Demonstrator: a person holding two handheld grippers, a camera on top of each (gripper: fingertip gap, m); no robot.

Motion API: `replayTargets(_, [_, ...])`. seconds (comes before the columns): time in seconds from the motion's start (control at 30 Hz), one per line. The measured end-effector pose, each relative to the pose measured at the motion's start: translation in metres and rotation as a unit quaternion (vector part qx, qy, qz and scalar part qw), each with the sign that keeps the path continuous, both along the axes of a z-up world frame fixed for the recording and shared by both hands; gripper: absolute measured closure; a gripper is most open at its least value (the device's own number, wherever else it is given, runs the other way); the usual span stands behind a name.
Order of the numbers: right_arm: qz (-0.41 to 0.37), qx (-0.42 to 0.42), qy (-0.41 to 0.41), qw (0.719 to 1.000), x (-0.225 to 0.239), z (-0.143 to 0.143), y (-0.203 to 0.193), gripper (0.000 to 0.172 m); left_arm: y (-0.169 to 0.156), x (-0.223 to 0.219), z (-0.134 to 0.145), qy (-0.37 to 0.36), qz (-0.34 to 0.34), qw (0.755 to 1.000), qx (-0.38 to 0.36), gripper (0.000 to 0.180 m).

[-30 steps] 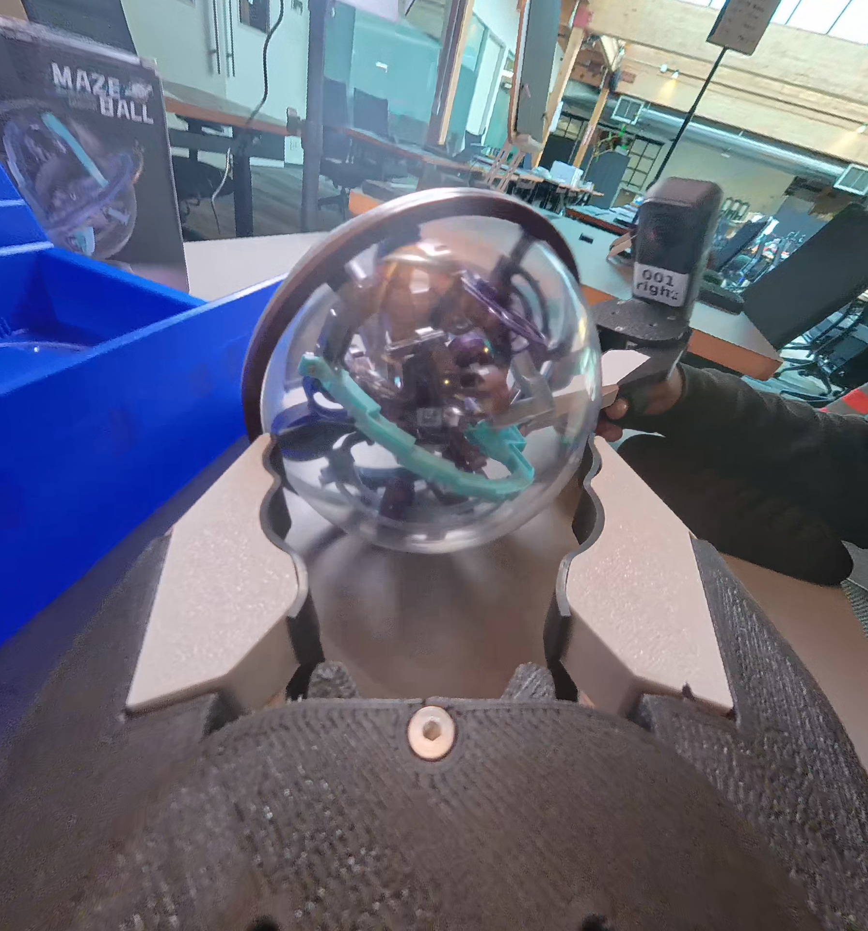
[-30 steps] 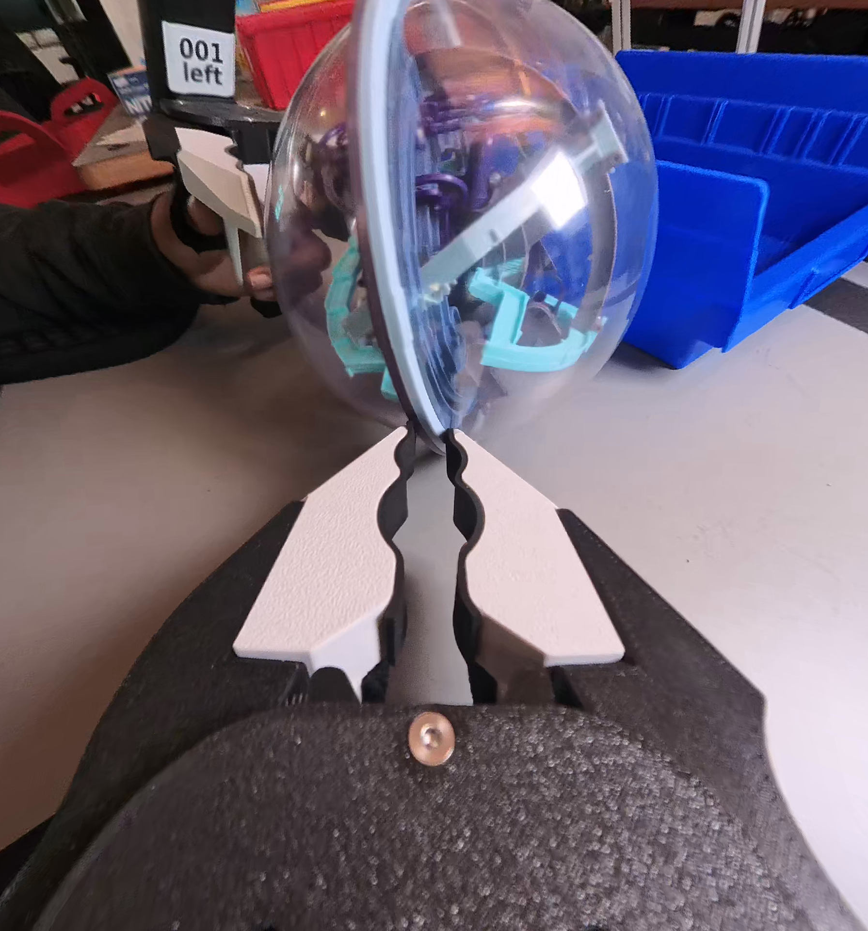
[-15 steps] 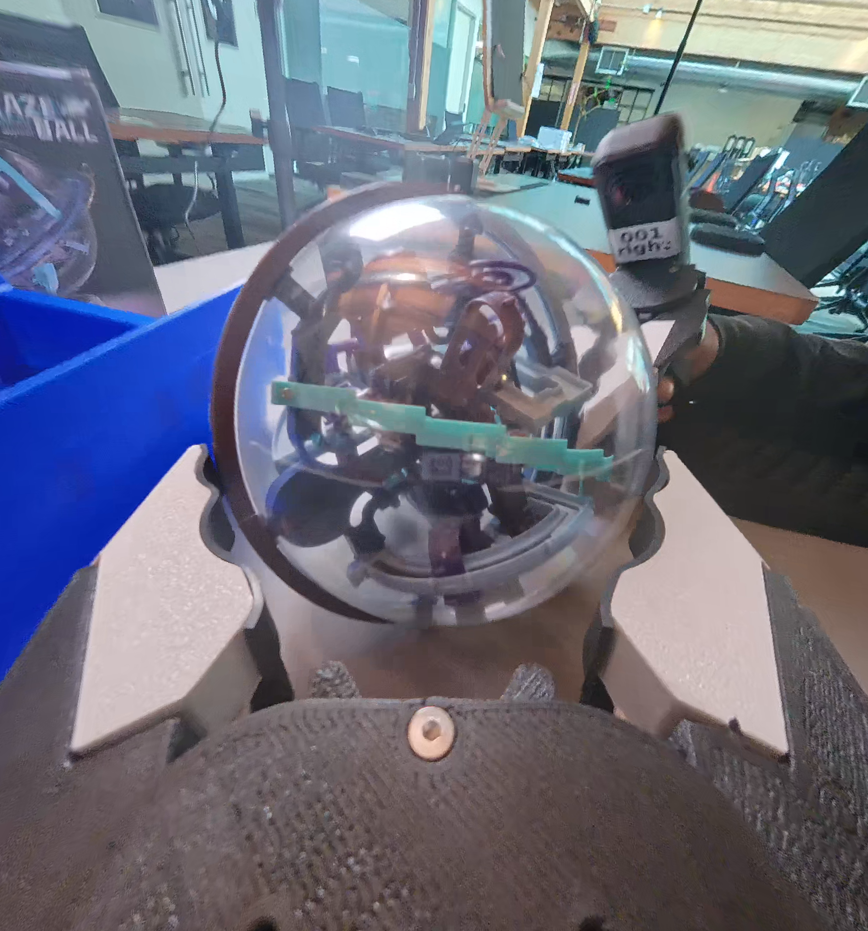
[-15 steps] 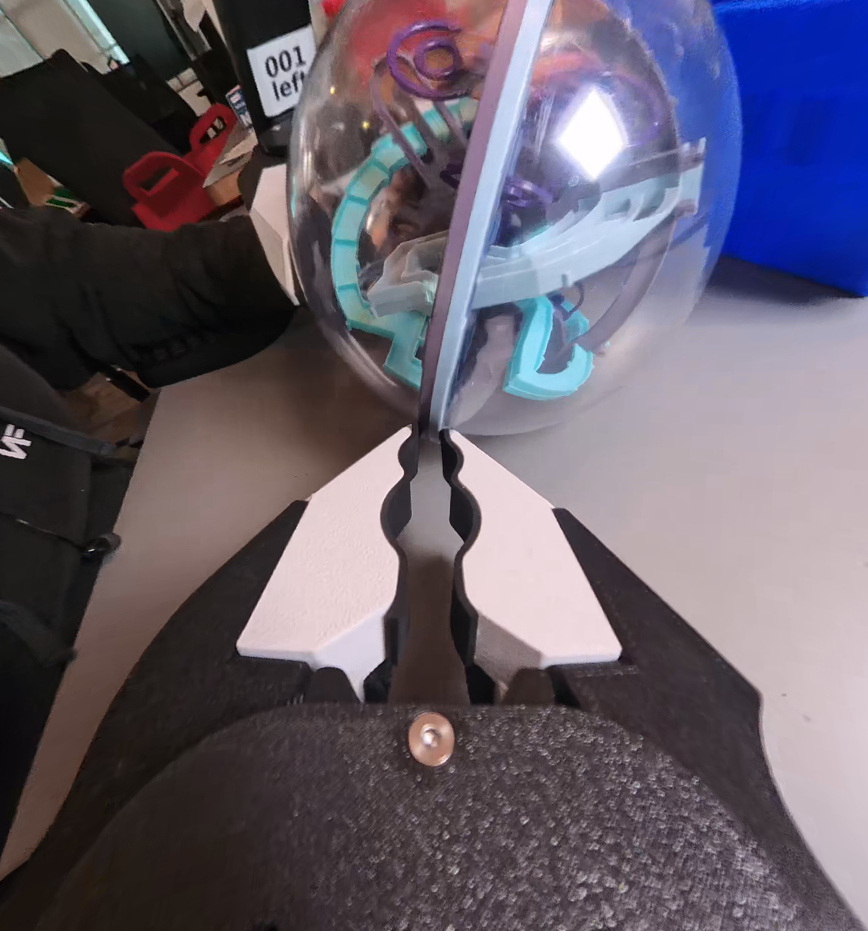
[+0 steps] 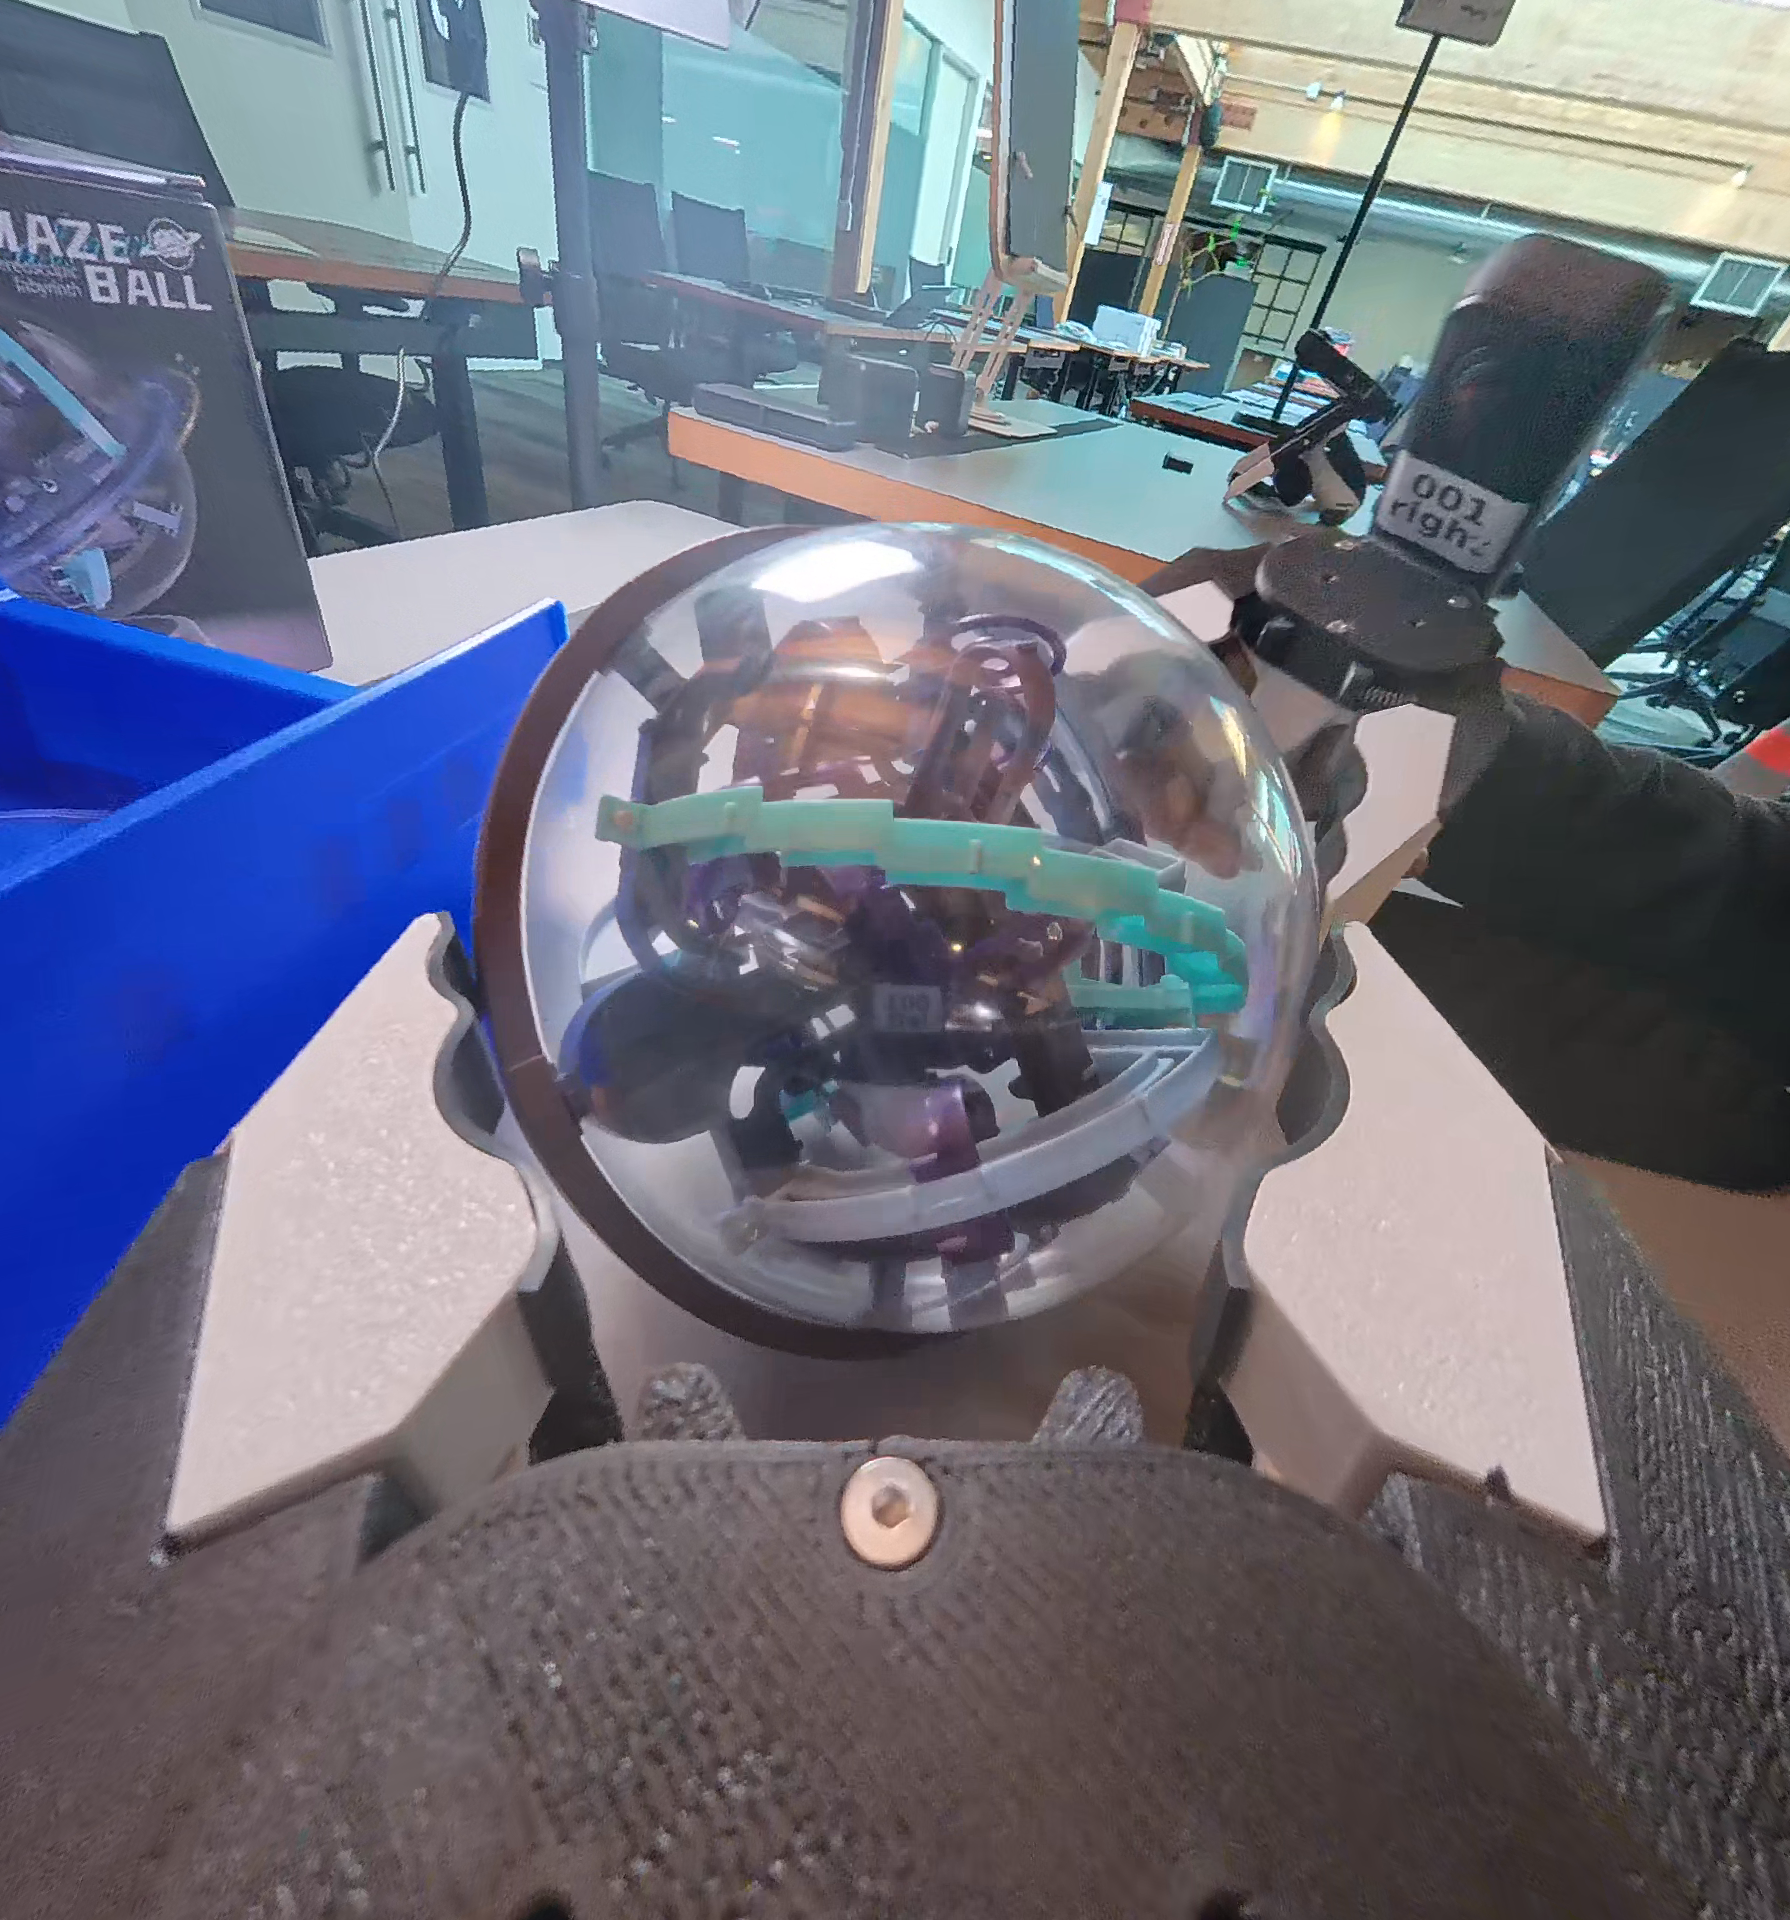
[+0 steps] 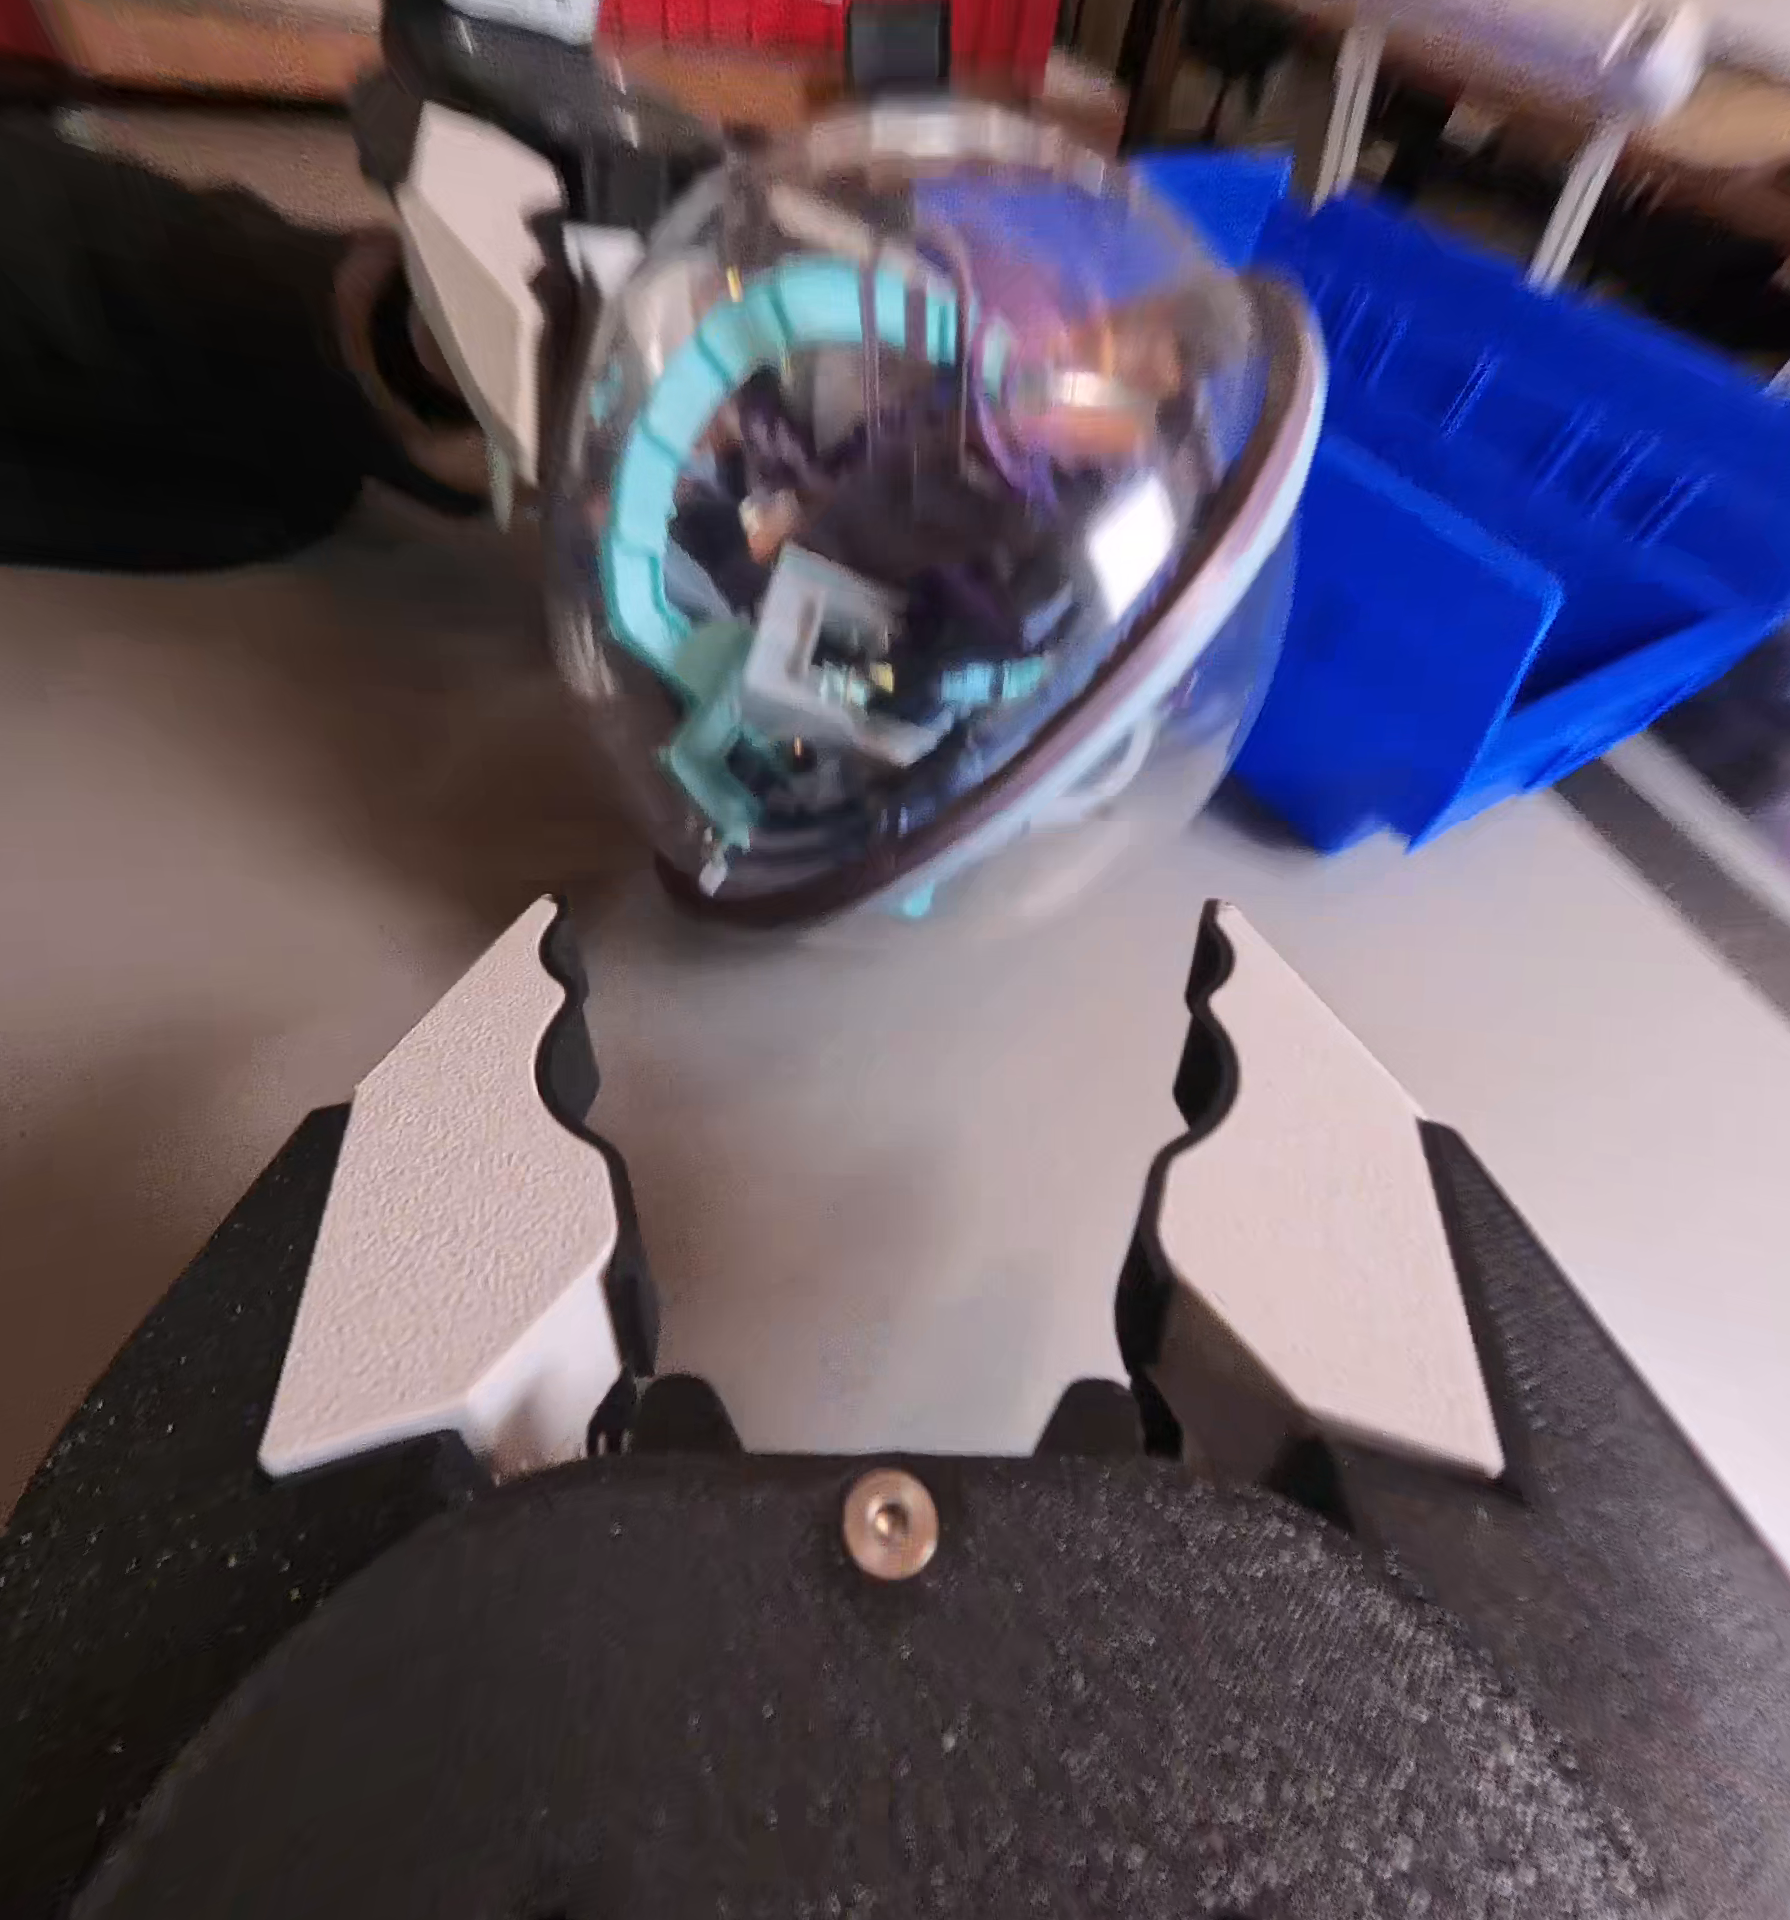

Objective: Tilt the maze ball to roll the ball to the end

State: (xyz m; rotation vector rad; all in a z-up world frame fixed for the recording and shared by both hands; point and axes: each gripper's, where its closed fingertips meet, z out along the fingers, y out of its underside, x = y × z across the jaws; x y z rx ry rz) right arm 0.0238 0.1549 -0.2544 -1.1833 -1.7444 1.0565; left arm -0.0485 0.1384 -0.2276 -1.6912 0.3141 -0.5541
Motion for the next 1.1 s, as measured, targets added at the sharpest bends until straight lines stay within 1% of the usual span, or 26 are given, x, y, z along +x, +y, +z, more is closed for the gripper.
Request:
replayTargets(0.07, [-0.012, 0.048, 0.047, 0.998, -0.008, 0.015, 0.0, 0.055, 0.002, 0.0, 0.004, -0.009, -0.002, 1.0, -0.003, 0.033])
replayTargets(0.13, [-0.024, 0.104, 0.057, 0.993, -0.015, 0.016, 0.0, 0.052, 0.002, 0.002, 0.01, -0.024, -0.008, 1.0, -0.01, 0.041])
replayTargets(0.2, [-0.034, 0.108, 0.054, 0.992, -0.02, 0.011, 0.0, 0.045, 0.002, 0.003, 0.015, -0.033, -0.005, 0.999, -0.012, 0.048])
replayTargets(0.27, [-0.038, 0.081, 0.05, 0.995, -0.021, 0.007, 0.0, 0.045, 0.0, 0.002, 0.02, -0.035, -0.003, 0.999, -0.002, 0.051])
replayTargets(0.3, [-0.039, 0.058, 0.043, 0.997, -0.021, 0.005, -0.001, 0.046, -0.002, 0.003, 0.023, -0.038, -0.011, 0.999, 0.002, 0.05])
replayTargets(0.37, [-0.041, 0.014, 0.027, 0.999, -0.022, 0.0, -0.003, 0.046, -0.006, 0.008, 0.028, -0.034, -0.032, 0.999, 0.016, 0.041])
replayTargets(0.4, [-0.039, -0.005, 0.02, 0.999, -0.021, -0.002, -0.004, 0.046, -0.009, 0.011, 0.028, -0.018, -0.043, 0.999, 0.026, 0.037])
replayTargets(0.47, [-0.03, -0.05, 0.01, 0.998, -0.021, -0.004, -0.008, 0.046, -0.016, 0.015, 0.021, 0.031, -0.059, 0.997, 0.028, 0.028])
replayTargets(0.53, [-0.027, -0.091, 0.003, 0.995, -0.021, -0.003, -0.012, 0.048, -0.024, 0.012, 0.012, 0.06, -0.061, 0.996, 0.026, 0.026])
replayTargets(0.63, [-0.035, -0.117, -0.001, 0.993, -0.02, -0.003, -0.01, 0.051, -0.031, 0.003, 0.002, 0.088, -0.039, 0.995, 0.014, 0.025])
replayTargets(0.7, [-0.038, -0.122, -0.001, 0.992, -0.021, -0.002, -0.011, 0.053, -0.03, 0.005, -0.004, 0.097, -0.032, 0.995, 0.001, 0.025])
replayTargets(0.77, [-0.031, -0.114, -0.007, 0.993, -0.021, -0.002, -0.016, 0.058, -0.025, 0.004, -0.011, 0.117, -0.019, 0.993, -0.006, 0.024])
replayTargets(0.83, [-0.019, -0.093, -0.014, 0.995, -0.018, -0.004, -0.022, 0.069, -0.023, -0.002, -0.011, 0.124, -0.018, 0.992, 0.002, 0.026])
replayTargets(0.93, [0.012, -0.056, -0.032, 0.998, -0.012, -0.013, -0.034, 0.07, -0.029, -0.003, -0.007, 0.082, -0.046, 0.996, -0.001, 0.025])
replayTargets(1.0, [0.044, -0.046, -0.045, 0.997, -0.007, -0.017, -0.043, 0.076, -0.036, -0.004, -0.003, 0.055, -0.073, 0.996, -0.01, 0.025])
replayTargets(1.1, [0.097, -0.044, -0.05, 0.993, 0.004, -0.018, -0.054, 0.1, -0.047, -0.005, 0.0, -0.008, -0.123, 0.992, -0.03, 0.026])
